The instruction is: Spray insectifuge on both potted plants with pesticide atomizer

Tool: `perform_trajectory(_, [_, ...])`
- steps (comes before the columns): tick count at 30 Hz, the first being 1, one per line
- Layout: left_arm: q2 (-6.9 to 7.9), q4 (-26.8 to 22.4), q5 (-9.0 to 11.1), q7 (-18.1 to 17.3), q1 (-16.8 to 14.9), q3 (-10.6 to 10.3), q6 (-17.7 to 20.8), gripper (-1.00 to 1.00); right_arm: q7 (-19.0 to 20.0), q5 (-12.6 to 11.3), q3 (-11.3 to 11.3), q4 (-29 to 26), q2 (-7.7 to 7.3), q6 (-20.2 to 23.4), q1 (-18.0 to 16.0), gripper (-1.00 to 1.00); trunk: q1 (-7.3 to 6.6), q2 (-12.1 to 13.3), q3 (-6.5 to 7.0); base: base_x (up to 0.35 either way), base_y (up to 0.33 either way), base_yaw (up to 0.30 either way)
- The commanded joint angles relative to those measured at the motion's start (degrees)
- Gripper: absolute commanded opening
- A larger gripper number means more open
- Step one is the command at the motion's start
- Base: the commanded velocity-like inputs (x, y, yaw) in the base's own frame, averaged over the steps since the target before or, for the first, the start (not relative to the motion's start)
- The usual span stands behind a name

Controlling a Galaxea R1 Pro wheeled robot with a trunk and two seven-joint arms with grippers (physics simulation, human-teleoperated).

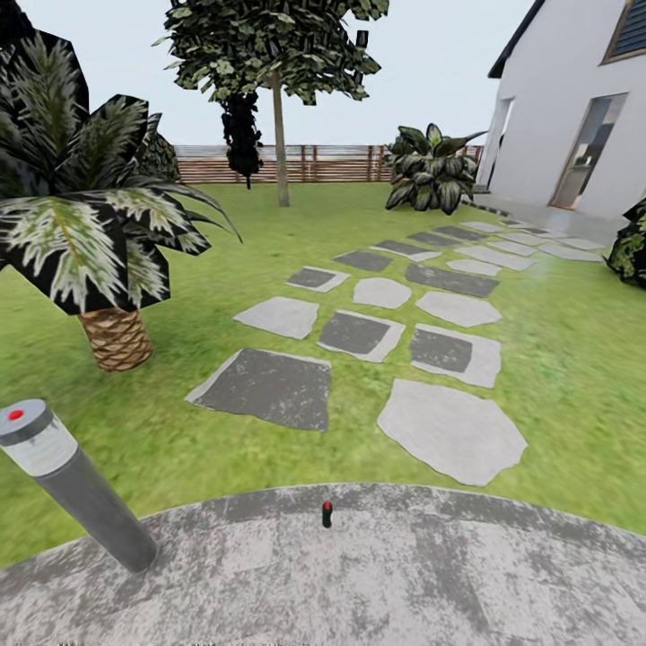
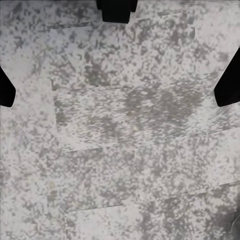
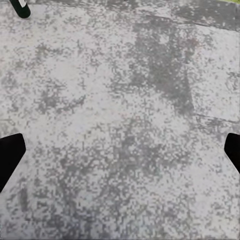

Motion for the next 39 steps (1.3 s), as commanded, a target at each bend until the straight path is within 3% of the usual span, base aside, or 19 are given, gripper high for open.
perform_trajectory(1, [-0.02, 0.1, 0.1, 0.0, 0.0, 0.1, -0.2, 1.00, 0.0, 0.1, 0.0, 0.0, -0.01, -0.2, 0.0, 1.00, -0.01, 0.0, -0.10, 0.000, 0.000, 0.226])
perform_trajectory(7, [-0.02, 0.0, 0.1, -0.1, 0.0, 0.1, -0.2, 1.00, 0.0, 0.1, 0.0, 0.0, -0.01, -0.2, 0.0, 1.00, -0.01, 0.0, -0.45, 0.000, 0.000, 0.226])
perform_trajectory(17, [0.03, -0.2, -0.1, -0.1, -0.9, 0.0, 0.5, 1.00, 0.3, 0.1, 0.0, -0.1, -0.01, -0.2, 0.0, 1.00, 2.19, -4.0, -2.45, 0.000, 0.000, 0.081])
perform_trajectory(26, [-0.48, 0.0, -0.5, -0.2, -7.3, -0.5, 0.8, 1.00, 0.0, 2.4, -0.1, -0.9, 0.03, -0.2, 0.0, 1.00, 4.17, -7.6, -4.07, 0.000, 0.000, 0.001])
perform_trajectory(39, [-0.05, 0.7, -0.3, -0.1, -7.4, -0.4, 0.5, 1.00, 0.0, 2.4, -0.4, -0.2, -0.01, -0.3, 0.0, 1.00, 7.02, -12.9, -6.40, 0.000, 0.000, 0.000])
